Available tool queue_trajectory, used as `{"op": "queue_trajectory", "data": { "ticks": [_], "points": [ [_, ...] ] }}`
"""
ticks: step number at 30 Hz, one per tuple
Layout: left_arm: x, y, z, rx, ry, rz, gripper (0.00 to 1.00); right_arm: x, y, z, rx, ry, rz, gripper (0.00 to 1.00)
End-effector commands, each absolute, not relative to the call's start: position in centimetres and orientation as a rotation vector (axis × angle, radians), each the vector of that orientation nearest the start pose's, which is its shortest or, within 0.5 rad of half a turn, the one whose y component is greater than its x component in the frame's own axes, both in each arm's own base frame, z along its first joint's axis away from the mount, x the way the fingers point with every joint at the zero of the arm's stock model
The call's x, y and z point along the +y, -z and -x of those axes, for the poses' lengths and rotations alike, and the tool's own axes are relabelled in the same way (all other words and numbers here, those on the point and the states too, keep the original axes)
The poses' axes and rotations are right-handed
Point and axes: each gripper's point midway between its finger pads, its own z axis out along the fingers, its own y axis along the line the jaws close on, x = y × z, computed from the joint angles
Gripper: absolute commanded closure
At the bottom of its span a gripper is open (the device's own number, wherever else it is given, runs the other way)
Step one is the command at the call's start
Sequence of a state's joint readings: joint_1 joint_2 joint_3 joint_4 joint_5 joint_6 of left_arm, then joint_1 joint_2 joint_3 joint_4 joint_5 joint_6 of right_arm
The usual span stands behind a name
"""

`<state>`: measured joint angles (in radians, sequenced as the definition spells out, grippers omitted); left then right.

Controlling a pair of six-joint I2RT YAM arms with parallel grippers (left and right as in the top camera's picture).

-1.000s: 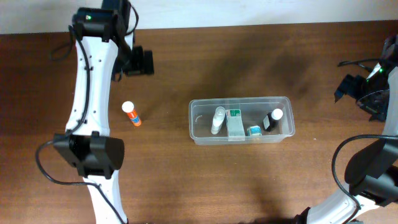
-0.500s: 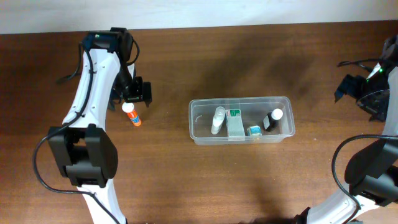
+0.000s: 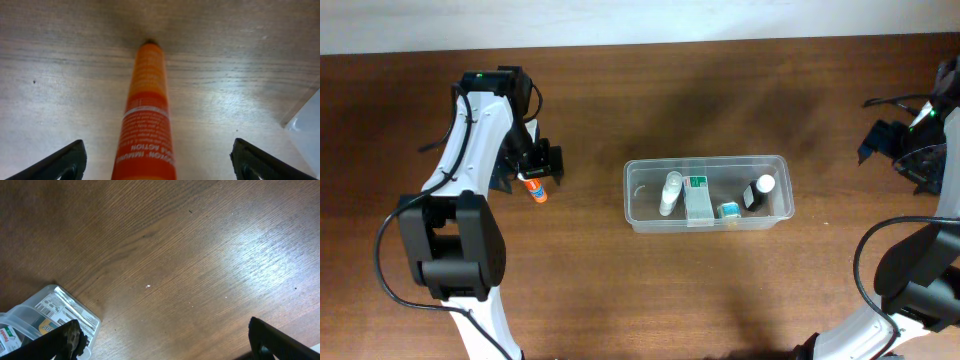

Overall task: Pack container
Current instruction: 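Grasp the orange tube with the left gripper and lift it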

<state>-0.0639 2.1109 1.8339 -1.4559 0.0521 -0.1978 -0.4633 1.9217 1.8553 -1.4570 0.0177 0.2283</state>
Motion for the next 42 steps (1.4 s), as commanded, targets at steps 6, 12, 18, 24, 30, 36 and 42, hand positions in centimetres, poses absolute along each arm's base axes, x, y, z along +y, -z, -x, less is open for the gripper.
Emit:
{"op": "queue_trajectory", "data": {
  "ticks": [6,12,18,24,30,36,42],
  "points": [
    [-3.3,-9.7,-37.3,3.252,0.081,0.213,0.36,-16.9,-16.0,-33.0,2.909,0.038,-1.054,0.02],
    [-3.2,-9.6,-37.8,3.231,0.078,0.211,0.46,-16.9,-16.0,-33.0,2.909,0.038,-1.055,0.02],
    [-3.0,-9.6,-38.1,3.218,0.057,0.208,0.61,-16.9,-16.0,-33.0,2.909,0.038,-1.054,0.02],
    [-3.0,-9.7,-38.1,3.218,0.057,0.208,0.63,-16.9,-16.0,-33.0,2.909,0.038,-1.055,0.02],
    [-3.1,-12.1,-39.1,3.172,0.065,0.202,0.70,-16.9,-16.0,-33.0,2.909,0.038,-1.054,0.02],
    [-3.1,-15.5,-39.8,3.119,0.076,0.196,0.75,-16.9,-16.0,-33.0,2.909,0.038,-1.055,0.02],
    [-6.4,-20.5,-39.8,3.050,0.194,0.090,0.75,-16.9,-16.0,-33.0,2.909,0.038,-1.055,0.02]
  ]
}}
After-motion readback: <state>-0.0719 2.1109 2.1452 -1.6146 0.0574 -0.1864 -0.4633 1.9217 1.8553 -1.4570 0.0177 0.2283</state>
